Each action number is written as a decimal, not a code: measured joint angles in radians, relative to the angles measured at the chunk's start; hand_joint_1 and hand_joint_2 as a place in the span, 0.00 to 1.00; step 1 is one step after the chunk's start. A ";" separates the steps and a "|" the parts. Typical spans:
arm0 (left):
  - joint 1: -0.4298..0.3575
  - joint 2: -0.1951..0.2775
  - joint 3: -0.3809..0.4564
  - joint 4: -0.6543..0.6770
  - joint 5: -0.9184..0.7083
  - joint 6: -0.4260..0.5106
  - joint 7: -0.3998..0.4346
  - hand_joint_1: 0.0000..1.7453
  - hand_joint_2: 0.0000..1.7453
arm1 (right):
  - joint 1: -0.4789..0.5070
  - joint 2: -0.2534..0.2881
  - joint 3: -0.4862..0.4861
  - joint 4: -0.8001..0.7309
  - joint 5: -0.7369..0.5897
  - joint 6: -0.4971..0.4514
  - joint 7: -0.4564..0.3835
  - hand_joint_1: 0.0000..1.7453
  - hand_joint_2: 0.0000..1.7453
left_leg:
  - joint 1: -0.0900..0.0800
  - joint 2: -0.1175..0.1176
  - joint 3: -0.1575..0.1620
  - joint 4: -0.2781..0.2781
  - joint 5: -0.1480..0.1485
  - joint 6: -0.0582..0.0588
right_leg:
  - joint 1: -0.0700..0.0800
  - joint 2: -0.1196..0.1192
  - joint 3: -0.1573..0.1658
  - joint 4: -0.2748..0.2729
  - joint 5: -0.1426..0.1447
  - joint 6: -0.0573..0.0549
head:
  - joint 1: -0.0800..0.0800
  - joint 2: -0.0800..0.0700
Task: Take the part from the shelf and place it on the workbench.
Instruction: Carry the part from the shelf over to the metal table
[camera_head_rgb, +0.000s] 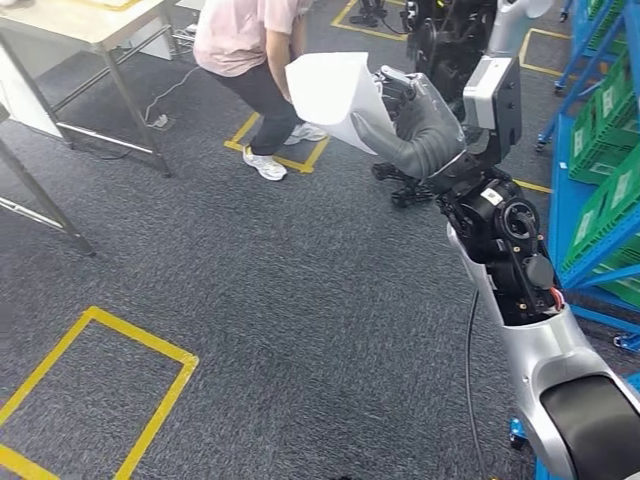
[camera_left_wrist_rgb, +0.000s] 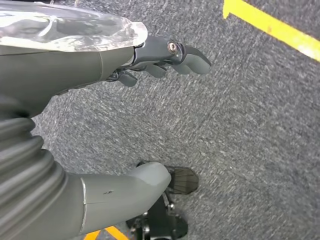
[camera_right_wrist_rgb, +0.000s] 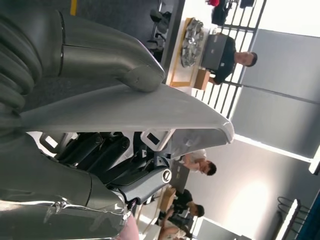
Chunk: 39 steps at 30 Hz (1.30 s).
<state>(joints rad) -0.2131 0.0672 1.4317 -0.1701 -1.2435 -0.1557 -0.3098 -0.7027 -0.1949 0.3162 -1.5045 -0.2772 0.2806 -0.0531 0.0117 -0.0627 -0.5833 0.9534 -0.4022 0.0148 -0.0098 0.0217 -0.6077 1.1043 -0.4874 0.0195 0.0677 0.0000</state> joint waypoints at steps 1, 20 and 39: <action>-0.001 -0.001 0.000 0.000 -0.003 0.003 -0.002 0.00 1.00 | -0.001 0.000 -0.002 0.000 0.002 0.000 0.001 1.00 1.00 | -0.001 -0.010 0.000 0.001 0.000 -0.002 | 0.000 0.018 0.030 -0.068 0.028 -0.005 | 0.001 0.000; -0.023 -0.002 0.000 0.001 -0.024 0.010 0.033 0.00 1.00 | 0.021 -0.003 -0.026 -0.027 -0.009 0.000 0.027 1.00 1.00 | -0.001 0.089 -0.012 0.001 0.003 -0.023 | 0.006 -0.103 0.088 -0.163 0.035 -0.005 | -0.040 0.000; -0.028 -0.005 0.000 0.001 -0.022 -0.004 0.034 0.00 1.00 | 0.039 -0.006 -0.038 -0.057 -0.008 -0.017 0.040 1.00 1.00 | -0.002 0.012 -0.060 0.095 -0.052 -0.036 | -0.005 -0.011 0.079 -0.174 0.061 -0.033 | -0.016 0.000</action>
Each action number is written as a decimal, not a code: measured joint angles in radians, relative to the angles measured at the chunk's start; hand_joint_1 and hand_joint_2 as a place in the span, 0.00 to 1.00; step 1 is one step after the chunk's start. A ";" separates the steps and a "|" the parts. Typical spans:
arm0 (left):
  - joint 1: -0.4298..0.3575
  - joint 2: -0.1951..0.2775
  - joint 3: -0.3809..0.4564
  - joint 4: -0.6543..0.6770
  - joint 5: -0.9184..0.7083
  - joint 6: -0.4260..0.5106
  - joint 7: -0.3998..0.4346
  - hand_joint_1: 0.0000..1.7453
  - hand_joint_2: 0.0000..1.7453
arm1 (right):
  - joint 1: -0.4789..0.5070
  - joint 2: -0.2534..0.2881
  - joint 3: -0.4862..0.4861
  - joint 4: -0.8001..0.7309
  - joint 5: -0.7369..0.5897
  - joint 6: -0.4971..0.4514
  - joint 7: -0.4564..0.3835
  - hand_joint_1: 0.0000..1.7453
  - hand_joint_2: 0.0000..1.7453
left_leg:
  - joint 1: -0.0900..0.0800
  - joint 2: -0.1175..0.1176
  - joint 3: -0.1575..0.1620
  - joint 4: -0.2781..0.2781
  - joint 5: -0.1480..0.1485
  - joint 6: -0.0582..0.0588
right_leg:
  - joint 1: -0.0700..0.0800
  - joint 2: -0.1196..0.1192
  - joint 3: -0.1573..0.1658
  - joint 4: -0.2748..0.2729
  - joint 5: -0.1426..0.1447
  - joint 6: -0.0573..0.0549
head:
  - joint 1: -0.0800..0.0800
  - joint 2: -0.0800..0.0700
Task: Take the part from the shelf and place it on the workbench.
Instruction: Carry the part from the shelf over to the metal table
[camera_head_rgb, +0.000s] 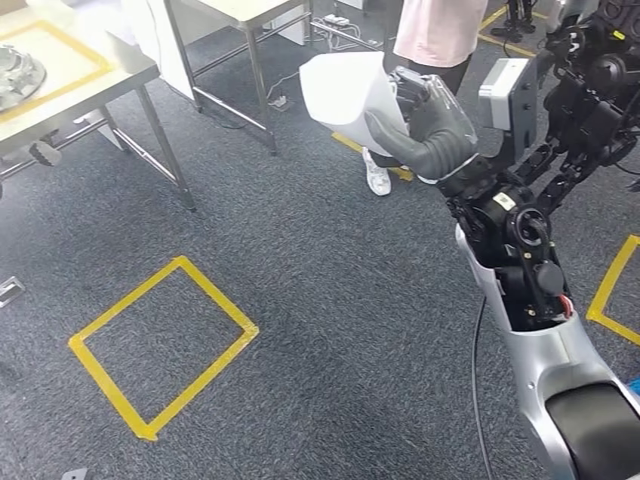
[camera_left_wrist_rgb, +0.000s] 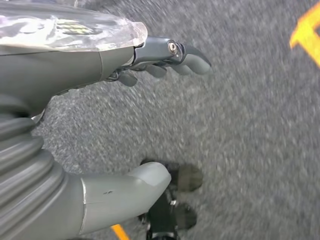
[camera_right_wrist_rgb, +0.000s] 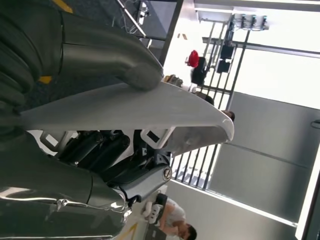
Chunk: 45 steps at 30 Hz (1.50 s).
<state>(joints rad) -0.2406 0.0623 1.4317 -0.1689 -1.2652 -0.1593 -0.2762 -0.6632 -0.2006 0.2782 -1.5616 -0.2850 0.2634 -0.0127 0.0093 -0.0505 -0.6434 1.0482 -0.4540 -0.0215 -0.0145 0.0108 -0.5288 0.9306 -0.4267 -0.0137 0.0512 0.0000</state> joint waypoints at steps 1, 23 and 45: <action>-0.001 0.001 0.000 0.000 0.000 0.000 0.000 0.00 1.00 | 0.001 0.000 -0.001 -0.001 0.000 0.000 0.000 1.00 1.00 | 0.000 0.022 -0.034 0.070 -0.035 -0.005 | 0.001 -0.010 -0.001 -0.001 0.001 -0.002 | -0.007 0.000; -0.003 0.000 0.000 0.000 0.003 -0.003 0.003 0.00 1.00 | 0.017 -0.005 -0.019 -0.008 -0.002 0.015 -0.003 1.00 1.00 | 0.001 -0.020 0.063 -0.098 0.053 0.042 | 0.004 0.028 -0.047 0.107 -0.033 0.031 | 0.017 0.000; -0.001 0.004 0.000 0.001 -0.001 -0.002 0.014 0.00 1.00 | 0.011 -0.015 -0.029 -0.016 -0.014 0.019 0.000 1.00 1.00 | 0.005 0.062 0.052 -0.099 0.056 0.035 | 0.002 -0.067 -0.008 0.067 -0.069 0.042 | -0.019 0.000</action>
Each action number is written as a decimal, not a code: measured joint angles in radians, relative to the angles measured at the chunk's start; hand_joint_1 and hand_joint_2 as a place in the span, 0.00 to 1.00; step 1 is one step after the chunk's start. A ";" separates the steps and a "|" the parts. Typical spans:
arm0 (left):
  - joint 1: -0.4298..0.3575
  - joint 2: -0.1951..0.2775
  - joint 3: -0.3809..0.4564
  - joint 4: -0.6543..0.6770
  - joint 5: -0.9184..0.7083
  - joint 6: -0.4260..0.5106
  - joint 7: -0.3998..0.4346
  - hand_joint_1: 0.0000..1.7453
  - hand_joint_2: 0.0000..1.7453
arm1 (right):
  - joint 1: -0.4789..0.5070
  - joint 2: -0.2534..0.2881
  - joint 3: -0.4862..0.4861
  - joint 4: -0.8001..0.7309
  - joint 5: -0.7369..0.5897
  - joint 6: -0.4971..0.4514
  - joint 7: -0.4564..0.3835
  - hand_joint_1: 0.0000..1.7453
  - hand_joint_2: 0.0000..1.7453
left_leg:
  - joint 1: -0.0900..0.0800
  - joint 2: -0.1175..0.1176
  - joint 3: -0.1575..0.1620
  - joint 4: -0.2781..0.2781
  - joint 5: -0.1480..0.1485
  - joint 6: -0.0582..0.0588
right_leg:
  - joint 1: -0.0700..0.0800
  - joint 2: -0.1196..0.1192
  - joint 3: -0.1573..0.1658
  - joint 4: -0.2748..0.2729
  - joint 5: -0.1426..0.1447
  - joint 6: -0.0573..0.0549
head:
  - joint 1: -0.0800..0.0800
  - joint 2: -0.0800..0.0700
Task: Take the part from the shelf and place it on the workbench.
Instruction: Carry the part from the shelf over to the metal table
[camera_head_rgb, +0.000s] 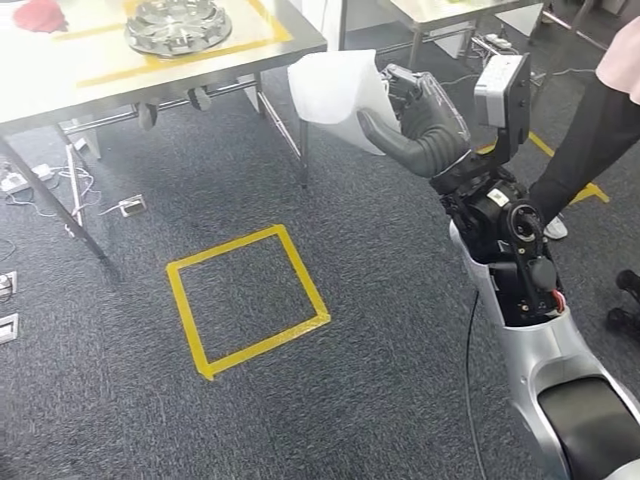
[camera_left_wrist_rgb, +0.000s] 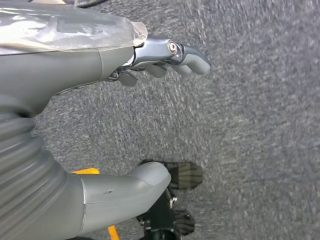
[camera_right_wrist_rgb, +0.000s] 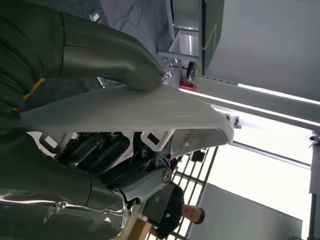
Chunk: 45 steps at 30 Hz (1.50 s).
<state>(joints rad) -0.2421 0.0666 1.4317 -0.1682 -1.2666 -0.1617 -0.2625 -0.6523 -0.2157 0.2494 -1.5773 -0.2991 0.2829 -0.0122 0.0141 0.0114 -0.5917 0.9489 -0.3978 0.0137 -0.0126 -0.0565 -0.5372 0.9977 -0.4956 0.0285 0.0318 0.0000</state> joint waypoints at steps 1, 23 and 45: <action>-0.001 0.000 0.000 0.000 0.000 0.000 0.000 0.00 1.00 | 0.000 -0.001 -0.001 0.000 0.000 0.000 0.000 1.00 1.00 | 0.001 -0.008 0.001 -0.001 0.001 0.005 | -0.002 0.023 -0.027 0.062 -0.035 0.003 | 0.006 0.000; 0.001 -0.003 0.000 0.001 -0.002 0.007 0.002 0.00 1.00 | -0.005 -0.002 -0.004 0.003 -0.005 0.000 0.002 1.00 1.00 | 0.004 -0.019 -0.134 0.274 -0.107 -0.045 | -0.005 0.028 0.008 -0.061 0.062 -0.042 | -0.005 0.000; 0.006 0.001 0.000 0.001 0.027 0.001 0.043 0.00 1.00 | -0.010 -0.004 -0.005 0.008 -0.005 -0.004 -0.020 1.00 1.00 | -0.006 -0.005 0.016 0.002 -0.021 -0.013 | 0.002 0.014 0.016 -0.069 0.057 -0.013 | 0.011 0.000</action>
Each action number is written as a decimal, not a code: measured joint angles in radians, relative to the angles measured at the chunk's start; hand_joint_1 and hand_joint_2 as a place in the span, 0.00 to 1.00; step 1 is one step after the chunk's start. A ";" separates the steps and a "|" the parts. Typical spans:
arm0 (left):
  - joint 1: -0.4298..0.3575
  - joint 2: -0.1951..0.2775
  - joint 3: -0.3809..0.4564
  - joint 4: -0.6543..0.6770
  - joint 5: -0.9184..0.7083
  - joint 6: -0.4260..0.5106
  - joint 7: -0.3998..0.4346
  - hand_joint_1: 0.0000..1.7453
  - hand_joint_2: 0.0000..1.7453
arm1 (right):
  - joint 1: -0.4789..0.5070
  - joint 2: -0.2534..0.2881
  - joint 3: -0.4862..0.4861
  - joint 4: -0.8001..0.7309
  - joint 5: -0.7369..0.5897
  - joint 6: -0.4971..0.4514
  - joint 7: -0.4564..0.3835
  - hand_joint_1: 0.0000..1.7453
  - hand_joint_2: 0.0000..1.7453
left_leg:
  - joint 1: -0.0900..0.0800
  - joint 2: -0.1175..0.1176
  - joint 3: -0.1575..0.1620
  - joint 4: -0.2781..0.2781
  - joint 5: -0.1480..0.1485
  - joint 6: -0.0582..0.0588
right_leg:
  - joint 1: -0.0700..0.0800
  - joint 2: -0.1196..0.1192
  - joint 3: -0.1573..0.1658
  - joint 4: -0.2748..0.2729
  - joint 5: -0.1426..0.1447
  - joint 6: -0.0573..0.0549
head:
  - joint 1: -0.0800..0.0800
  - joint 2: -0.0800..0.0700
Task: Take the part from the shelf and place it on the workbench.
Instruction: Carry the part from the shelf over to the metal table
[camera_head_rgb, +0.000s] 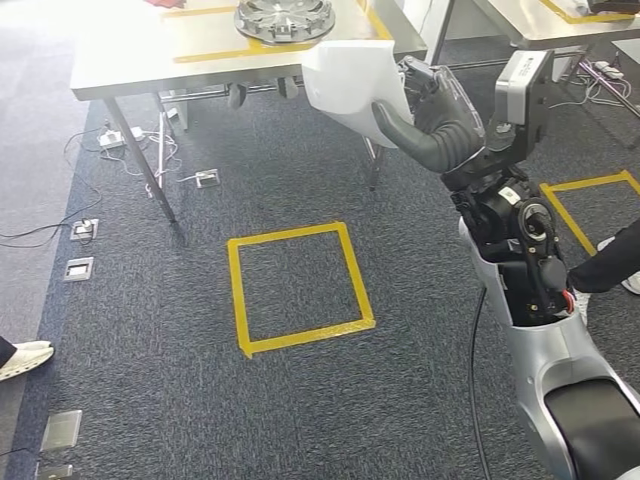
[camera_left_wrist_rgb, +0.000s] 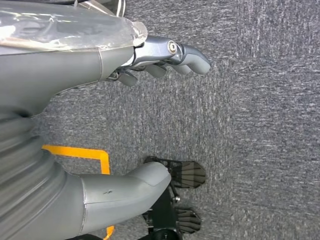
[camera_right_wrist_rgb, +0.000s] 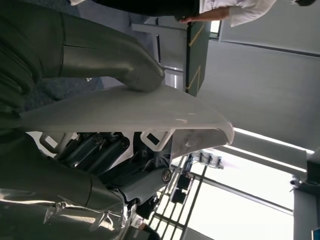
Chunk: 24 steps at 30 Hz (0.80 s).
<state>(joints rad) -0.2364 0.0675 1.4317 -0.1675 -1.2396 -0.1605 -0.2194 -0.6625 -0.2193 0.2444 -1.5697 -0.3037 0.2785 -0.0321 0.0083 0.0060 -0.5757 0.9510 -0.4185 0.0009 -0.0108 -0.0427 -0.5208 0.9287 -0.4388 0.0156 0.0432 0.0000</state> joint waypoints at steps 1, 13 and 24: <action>0.000 0.000 0.000 0.000 0.001 0.000 0.002 0.00 1.00 | 0.000 0.000 0.000 0.002 0.000 0.001 -0.001 1.00 1.00 | -0.002 0.000 -0.001 0.002 -0.001 0.002 | -0.001 0.000 0.001 -0.002 0.001 0.002 | -0.001 0.000; 0.002 0.000 0.000 0.000 0.001 -0.004 0.006 0.00 1.00 | 0.013 -0.005 -0.007 0.013 0.000 0.002 -0.008 1.00 1.00 | 0.023 -0.013 0.071 -0.044 -0.018 0.009 | -0.025 0.039 -0.142 0.230 -0.035 0.039 | 0.008 0.000; -0.006 0.004 0.000 0.000 0.000 -0.001 0.012 0.00 1.00 | 0.010 -0.006 -0.011 0.018 0.001 0.001 -0.012 1.00 1.00 | 0.028 -0.010 -0.061 0.211 -0.119 -0.041 | -0.022 0.048 -0.023 0.037 -0.011 -0.013 | -0.018 0.000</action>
<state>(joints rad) -0.2423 0.0718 1.4317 -0.1675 -1.2399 -0.1617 -0.2071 -0.6523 -0.2251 0.2333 -1.5518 -0.3025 0.2796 -0.0438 0.0363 -0.0035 -0.6365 1.1620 -0.5378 -0.0404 -0.0327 0.0057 -0.5434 0.9662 -0.4495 0.0021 0.0253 0.0000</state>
